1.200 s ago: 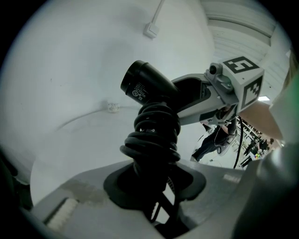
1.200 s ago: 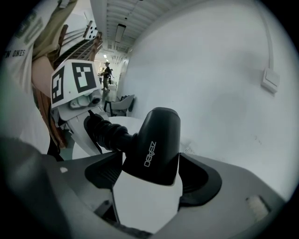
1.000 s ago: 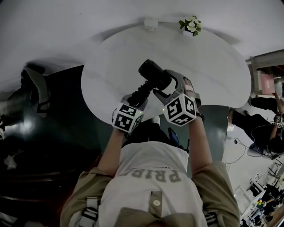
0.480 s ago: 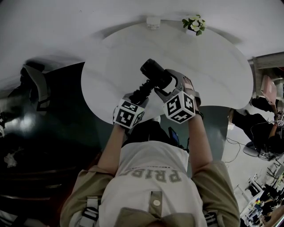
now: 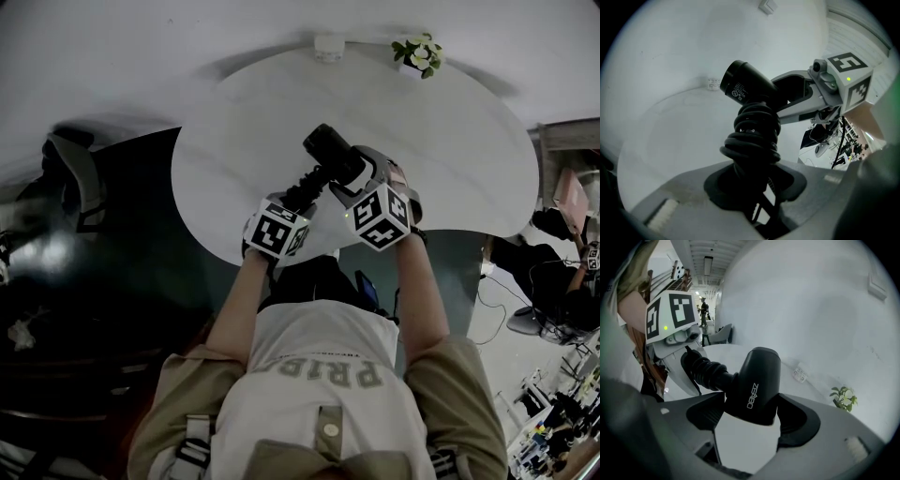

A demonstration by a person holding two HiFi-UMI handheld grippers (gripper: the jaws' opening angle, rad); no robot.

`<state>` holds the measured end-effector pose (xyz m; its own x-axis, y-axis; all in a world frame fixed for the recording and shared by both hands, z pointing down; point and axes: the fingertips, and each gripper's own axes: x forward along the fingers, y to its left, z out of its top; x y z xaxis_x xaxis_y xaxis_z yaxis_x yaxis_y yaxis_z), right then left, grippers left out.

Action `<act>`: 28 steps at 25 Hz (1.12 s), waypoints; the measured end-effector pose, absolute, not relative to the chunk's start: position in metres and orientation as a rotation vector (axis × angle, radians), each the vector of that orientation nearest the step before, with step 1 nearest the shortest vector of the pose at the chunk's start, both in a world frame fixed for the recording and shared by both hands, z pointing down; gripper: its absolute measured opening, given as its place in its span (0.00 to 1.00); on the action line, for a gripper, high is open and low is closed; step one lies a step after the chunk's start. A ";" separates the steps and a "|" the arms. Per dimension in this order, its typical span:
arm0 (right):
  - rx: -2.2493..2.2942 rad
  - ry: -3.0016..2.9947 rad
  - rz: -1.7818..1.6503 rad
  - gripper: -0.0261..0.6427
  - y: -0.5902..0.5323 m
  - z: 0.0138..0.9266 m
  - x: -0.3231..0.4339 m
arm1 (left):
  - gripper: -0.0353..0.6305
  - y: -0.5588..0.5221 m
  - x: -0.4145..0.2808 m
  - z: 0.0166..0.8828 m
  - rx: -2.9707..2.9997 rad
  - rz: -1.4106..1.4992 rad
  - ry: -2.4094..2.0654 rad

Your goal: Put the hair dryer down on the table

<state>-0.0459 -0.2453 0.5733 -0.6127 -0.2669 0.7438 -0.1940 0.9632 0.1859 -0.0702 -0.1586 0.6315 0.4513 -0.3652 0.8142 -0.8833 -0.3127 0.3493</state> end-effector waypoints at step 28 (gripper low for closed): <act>0.258 -2.194 0.130 0.57 -0.254 0.645 -0.041 | 0.26 -0.163 -0.069 0.679 1.774 0.904 -0.892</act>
<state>-0.0414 -0.2543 0.6454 -0.5774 -0.1379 0.8048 -0.2320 0.9727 0.0002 -0.0692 -0.1635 0.6793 0.4669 -0.1839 0.8650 -0.8626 -0.3101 0.3997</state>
